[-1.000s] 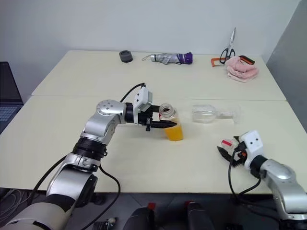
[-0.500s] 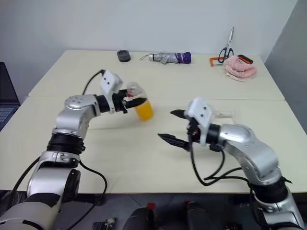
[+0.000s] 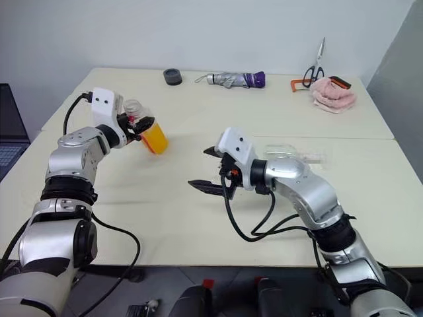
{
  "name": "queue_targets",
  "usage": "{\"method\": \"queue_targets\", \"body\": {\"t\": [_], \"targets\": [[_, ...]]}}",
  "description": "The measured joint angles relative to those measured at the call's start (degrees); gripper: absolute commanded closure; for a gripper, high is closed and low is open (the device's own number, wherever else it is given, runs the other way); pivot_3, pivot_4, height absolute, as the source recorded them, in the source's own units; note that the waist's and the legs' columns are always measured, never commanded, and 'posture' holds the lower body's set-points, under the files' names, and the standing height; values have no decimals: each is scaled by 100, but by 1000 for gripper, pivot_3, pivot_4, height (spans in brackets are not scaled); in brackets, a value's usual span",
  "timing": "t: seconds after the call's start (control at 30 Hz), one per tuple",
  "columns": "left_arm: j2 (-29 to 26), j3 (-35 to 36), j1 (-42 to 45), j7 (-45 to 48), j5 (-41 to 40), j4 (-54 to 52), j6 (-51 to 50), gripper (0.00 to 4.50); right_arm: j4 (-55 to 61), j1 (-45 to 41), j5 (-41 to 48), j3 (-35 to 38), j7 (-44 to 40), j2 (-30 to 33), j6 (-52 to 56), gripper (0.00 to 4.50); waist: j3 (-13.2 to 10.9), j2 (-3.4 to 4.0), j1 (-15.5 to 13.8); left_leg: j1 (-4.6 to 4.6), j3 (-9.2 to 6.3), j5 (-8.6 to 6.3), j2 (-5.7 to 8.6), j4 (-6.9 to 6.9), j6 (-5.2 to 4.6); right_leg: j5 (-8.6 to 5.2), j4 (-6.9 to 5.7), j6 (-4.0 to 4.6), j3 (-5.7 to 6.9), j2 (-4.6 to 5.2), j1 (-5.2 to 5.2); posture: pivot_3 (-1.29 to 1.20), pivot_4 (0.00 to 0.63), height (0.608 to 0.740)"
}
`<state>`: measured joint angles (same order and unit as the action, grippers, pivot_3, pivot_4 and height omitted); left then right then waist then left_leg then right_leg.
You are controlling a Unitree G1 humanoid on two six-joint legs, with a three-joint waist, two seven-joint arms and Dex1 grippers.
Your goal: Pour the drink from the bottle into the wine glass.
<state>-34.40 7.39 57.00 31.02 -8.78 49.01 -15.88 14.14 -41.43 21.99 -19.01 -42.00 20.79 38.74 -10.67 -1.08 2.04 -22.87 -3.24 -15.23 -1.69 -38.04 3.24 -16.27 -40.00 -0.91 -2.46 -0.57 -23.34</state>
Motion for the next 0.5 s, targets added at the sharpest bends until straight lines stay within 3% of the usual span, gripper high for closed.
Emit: {"method": "queue_targets", "body": {"t": [0.4, 0.5], "targets": [[23, 46, 322, -297, 65, 778, 441, 2347, -153, -43, -279, -23, 1, -313, -70, 0, 0, 0, 26, 2, 0, 0, 0, 0, 1, 0, -4, 0, 0, 0, 0, 0, 150, 740], [35, 42, 335, -347, 107, 855, 543, 1430, -153, -43, -287, -22, -1, -331, -70, 0, 0, 0, 28, 2, 0, 1, 0, 0, 1, 0, -4, 0, 0, 0, 0, 0, 150, 740]]}}
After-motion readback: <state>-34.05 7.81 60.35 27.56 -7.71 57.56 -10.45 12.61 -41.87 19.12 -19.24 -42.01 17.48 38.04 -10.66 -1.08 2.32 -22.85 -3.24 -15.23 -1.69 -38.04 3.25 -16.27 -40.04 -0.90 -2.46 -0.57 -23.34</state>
